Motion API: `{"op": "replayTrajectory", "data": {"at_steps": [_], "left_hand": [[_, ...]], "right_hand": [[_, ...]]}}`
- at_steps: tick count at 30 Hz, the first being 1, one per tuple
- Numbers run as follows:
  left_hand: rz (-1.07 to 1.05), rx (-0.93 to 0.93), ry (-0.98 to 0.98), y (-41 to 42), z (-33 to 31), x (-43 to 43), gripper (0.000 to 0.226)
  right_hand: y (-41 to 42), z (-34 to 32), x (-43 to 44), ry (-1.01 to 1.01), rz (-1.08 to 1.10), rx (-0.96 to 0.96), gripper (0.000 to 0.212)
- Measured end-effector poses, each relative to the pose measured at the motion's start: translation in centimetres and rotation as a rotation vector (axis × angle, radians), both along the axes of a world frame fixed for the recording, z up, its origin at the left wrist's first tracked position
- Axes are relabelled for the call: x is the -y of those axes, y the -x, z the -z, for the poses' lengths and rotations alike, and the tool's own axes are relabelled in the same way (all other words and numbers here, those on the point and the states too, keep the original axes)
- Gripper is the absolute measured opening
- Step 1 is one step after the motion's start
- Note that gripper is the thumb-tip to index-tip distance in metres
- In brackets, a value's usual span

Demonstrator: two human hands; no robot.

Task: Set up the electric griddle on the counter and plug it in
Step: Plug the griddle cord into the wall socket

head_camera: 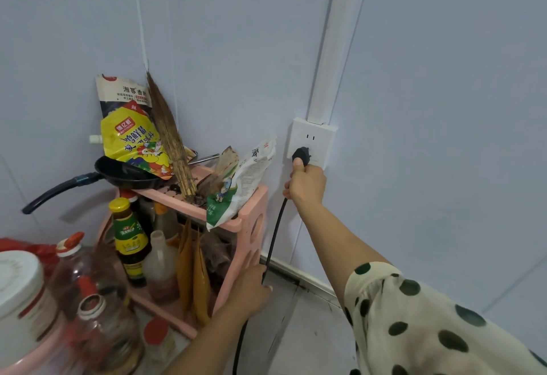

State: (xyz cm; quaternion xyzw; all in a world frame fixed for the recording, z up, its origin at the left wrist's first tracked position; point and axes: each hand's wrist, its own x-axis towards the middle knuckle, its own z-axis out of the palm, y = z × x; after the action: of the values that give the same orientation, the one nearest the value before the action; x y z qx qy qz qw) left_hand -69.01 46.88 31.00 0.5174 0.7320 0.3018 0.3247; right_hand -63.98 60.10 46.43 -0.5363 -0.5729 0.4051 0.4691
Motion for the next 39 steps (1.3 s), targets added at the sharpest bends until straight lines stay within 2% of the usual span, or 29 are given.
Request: {"op": "replayTrajectory", "data": {"at_steps": [6, 17, 19, 24, 26, 34, 39], "left_hand": [[-0.035, 0.035, 0.005, 0.5, 0.4, 0.0, 0.054], [-0.02, 0.057, 0.007, 0.6, 0.8, 0.3, 0.056], [-0.02, 0.053, 0.012, 0.8, 0.8, 0.3, 0.055], [-0.006, 0.058, 0.012, 0.6, 0.5, 0.1, 0.063], [-0.009, 0.056, 0.014, 0.5, 0.4, 0.1, 0.063], [-0.008, 0.03, 0.022, 1.0, 0.9, -0.2, 0.059], [-0.018, 0.011, 0.036, 1.1, 1.2, -0.6, 0.055]], "right_hand": [[0.1, -0.4, 0.0, 0.005, -0.002, -0.074, 0.042], [-1.2, -0.2, -0.3, -0.019, -0.008, 0.024, 0.042], [-1.5, -0.5, -0.2, -0.037, 0.007, 0.084, 0.044], [-3.2, -1.8, -0.1, -0.177, 0.064, 0.399, 0.056], [-3.7, -2.2, -0.5, -0.196, 0.069, 0.433, 0.06], [-4.1, -2.4, -1.3, -0.144, -0.012, 0.256, 0.049], [-4.2, -2.6, -1.6, -0.14, -0.015, 0.239, 0.044]]}}
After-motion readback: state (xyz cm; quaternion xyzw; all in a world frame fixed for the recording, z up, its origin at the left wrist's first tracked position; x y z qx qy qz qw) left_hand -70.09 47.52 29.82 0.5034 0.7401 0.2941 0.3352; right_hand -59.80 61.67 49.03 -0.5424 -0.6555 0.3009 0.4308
